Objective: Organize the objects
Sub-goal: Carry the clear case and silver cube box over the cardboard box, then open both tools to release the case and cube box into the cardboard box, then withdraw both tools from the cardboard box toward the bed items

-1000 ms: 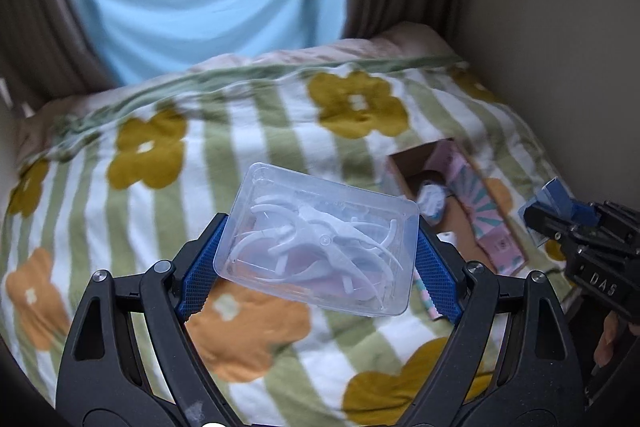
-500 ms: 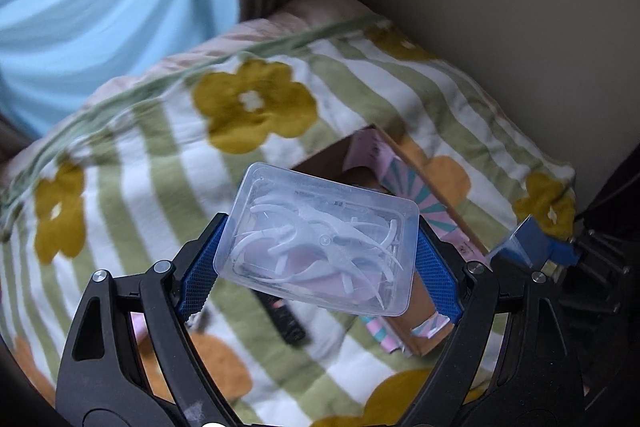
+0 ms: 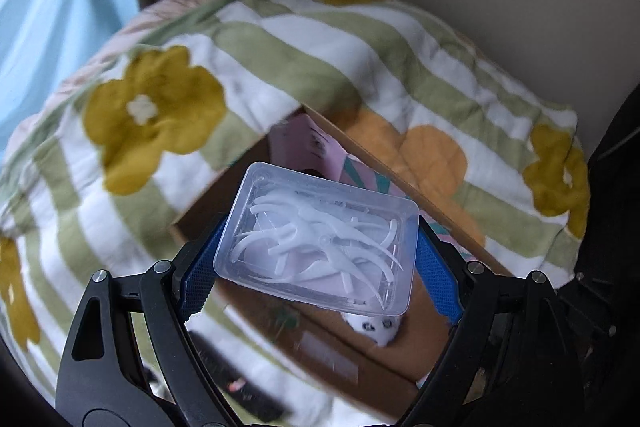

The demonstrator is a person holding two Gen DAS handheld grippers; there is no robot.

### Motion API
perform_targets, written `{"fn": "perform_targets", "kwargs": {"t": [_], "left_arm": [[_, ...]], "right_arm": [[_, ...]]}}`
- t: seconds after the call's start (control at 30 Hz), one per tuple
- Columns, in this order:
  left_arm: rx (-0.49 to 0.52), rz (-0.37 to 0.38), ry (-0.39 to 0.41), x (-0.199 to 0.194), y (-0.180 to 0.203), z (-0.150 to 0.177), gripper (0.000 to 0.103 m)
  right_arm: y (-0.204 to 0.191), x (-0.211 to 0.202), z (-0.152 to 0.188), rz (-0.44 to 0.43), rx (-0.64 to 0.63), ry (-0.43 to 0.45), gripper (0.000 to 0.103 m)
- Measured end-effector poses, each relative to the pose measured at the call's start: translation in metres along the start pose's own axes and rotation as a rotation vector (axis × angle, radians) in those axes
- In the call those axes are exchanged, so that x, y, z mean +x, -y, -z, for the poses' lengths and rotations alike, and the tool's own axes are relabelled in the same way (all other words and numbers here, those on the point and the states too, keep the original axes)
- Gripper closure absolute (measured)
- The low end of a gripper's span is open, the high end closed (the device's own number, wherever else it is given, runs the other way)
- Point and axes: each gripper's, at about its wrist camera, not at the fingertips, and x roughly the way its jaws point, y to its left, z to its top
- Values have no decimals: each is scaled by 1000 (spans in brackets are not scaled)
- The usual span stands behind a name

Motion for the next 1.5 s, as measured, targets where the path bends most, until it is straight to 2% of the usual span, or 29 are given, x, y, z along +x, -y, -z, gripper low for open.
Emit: {"fn": "perform_targets", "kwargs": {"t": [0.3,0.63,0.77,0.8,0.83,0.87,0.93,0.97,1.33,1.5], "left_arm": [[61,39,-85,84,11,10,17],[118,27,-113,105,22,15,17],[148,30,-102,102,26,13,16],[151,30,-96,101,27,13,14],[153,40,-98,99,28,13,10],[153,46,-101,99,28,12,1],[163,37,-88,95,30,12,0],[165,37,-88,93,30,12,0],[163,31,-113,88,29,15,0],[144,21,-117,76,26,16,0]], "right_arm": [[-3,53,11,36,-51,-41,68],[-2,73,19,33,-48,-68,68],[0,70,20,-1,-29,-47,66],[0,68,21,-23,-27,-42,55],[0,65,21,-42,-26,-32,35],[-1,62,21,-57,-25,-19,26],[-2,58,23,-79,-24,-2,8],[-3,56,24,-86,-23,4,2],[-5,52,30,-82,-32,13,1],[-6,34,27,-82,-43,42,1]]}}
